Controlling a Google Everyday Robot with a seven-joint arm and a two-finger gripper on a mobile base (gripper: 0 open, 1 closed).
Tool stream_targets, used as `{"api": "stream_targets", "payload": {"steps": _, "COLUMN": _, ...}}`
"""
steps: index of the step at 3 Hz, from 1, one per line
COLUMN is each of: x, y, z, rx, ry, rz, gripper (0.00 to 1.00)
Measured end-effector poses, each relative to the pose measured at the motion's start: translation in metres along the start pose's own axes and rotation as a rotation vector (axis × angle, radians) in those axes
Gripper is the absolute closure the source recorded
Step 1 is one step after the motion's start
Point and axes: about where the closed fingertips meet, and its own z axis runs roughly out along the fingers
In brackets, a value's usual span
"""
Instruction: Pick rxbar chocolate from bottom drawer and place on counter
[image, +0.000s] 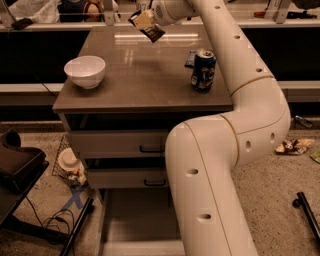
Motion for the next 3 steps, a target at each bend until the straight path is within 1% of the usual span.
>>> {"api": "stream_targets", "payload": {"steps": 2, "x": 0.0032, "y": 0.0029, "z": 0.0072, "rx": -0.008, "ry": 0.007, "rz": 0.002, "gripper": 0.07}}
{"api": "stream_targets", "payload": {"steps": 3, "x": 0.0045, "y": 0.0041, "z": 0.0101, "rx": -0.011, "ry": 0.009, "rz": 0.002, "gripper": 0.0}}
